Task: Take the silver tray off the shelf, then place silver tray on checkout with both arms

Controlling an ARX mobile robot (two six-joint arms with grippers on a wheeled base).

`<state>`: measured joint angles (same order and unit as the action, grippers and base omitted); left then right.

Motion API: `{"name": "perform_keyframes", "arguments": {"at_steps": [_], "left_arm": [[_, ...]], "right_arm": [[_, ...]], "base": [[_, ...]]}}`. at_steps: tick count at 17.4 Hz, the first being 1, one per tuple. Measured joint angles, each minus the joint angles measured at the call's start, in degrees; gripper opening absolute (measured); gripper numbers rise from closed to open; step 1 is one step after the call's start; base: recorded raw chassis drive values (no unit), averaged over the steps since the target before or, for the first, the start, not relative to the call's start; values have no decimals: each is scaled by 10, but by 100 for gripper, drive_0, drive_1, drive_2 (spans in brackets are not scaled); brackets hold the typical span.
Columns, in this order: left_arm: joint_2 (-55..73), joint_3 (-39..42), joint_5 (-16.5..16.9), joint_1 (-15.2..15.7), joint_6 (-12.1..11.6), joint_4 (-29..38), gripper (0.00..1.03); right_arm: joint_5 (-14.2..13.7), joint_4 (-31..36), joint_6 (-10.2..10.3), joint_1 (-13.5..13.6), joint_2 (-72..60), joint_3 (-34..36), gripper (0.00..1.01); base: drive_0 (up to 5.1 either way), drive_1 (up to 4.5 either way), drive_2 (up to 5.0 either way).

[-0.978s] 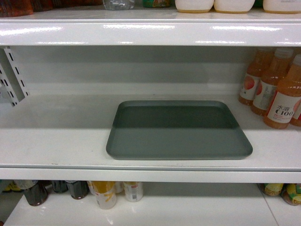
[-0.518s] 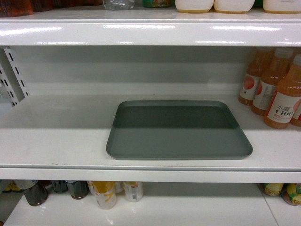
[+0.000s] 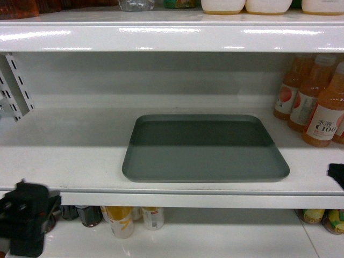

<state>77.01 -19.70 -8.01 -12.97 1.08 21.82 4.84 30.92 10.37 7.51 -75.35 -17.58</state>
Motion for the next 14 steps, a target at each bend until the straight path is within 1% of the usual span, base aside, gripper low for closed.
{"name": "perform_keyframes", "arguments": {"at_steps": [1, 2, 3, 4, 5, 7, 8, 9, 14], "left_arm": [[67, -28, -3, -4, 3, 31, 98], [129, -57, -4, -4, 12, 50, 98], [225, -114, -7, -4, 23, 74, 98], [318, -188, -8, -4, 37, 81, 98], [356, -229, -8, -4, 48, 69, 98], [397, -278, -8, -4, 61, 56, 98], [412, -301, -8, -4, 63, 47, 98], [428, -328, -9, -4, 62, 39, 98], [490, -438, -9, -4, 67, -14, 98]], "right_arm": [[4, 21, 7, 0, -65, -26, 98], [6, 38, 15, 0, -125, -55, 98], [2, 64, 19, 3, -217, -110, 98], [-14, 68, 20, 2, -311, -184, 98], [-25, 63, 21, -4, -357, -228, 98], [-37, 40, 21, -10, -404, -280, 98], [-39, 29, 21, -12, -421, -302, 98], [-47, 15, 21, -12, -440, -330, 98], [-52, -59, 21, -14, -520, -461, 98]], "base": [[0, 0, 0], [0, 0, 0], [0, 0, 0], [0, 0, 0], [0, 0, 0], [0, 0, 0], [0, 0, 0], [0, 0, 0], [0, 0, 0]]}}
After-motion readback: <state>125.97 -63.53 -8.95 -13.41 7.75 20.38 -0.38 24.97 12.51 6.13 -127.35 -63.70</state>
